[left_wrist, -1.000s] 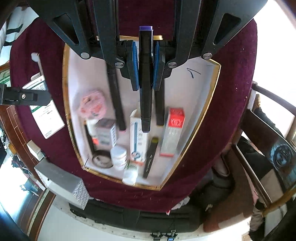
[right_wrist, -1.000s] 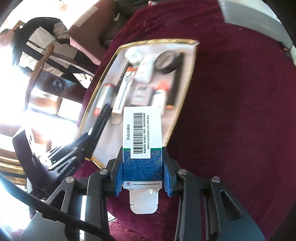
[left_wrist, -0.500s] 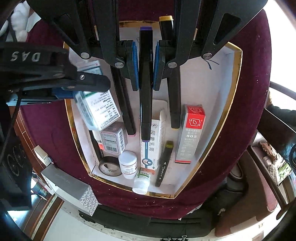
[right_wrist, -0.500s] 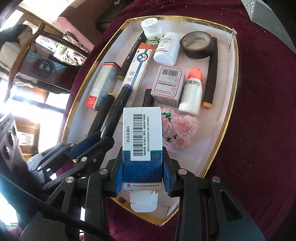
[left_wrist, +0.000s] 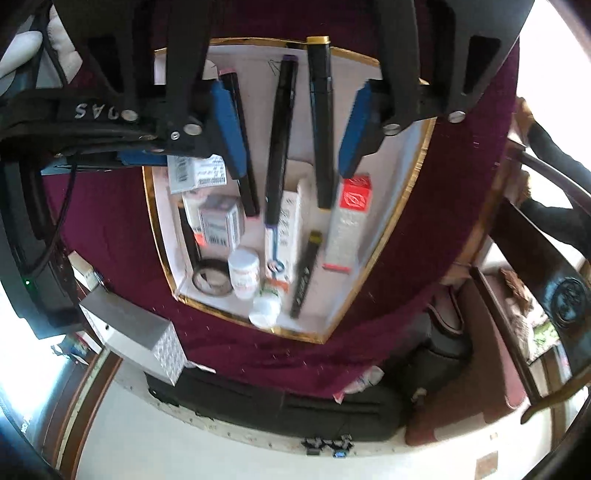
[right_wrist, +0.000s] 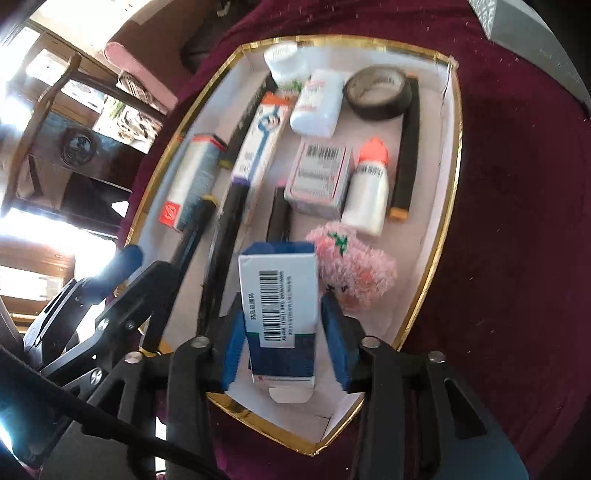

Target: Organize objects

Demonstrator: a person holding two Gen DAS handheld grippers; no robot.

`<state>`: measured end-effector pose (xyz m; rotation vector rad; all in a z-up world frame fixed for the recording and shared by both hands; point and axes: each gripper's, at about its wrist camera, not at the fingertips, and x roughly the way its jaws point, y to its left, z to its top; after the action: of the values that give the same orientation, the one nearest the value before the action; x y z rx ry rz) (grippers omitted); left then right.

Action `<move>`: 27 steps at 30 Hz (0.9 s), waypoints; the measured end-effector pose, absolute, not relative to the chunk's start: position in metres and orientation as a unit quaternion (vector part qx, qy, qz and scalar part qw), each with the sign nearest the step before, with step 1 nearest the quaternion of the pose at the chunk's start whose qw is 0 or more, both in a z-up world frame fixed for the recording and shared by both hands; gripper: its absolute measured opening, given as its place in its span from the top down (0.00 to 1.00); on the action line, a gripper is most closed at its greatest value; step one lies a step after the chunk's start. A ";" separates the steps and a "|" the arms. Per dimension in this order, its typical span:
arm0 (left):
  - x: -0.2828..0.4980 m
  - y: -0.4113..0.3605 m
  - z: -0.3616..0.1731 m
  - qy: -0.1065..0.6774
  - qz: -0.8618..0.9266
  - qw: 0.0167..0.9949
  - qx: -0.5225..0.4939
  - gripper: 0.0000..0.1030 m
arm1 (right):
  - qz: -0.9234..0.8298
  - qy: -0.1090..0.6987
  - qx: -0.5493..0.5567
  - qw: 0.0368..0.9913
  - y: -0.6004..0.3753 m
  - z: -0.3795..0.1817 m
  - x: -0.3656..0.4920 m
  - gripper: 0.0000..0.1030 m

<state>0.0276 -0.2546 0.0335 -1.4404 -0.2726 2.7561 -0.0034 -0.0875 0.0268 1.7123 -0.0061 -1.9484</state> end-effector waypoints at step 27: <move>0.134 -0.198 0.218 -0.077 0.952 -0.209 -0.211 0.01 | -0.815 0.029 0.486 0.313 -0.007 0.120 0.043 0.41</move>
<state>0.1341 -0.1985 0.2178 -0.7685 -0.2818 3.4668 0.0426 -0.0070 0.1197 1.2810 0.0756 -2.1502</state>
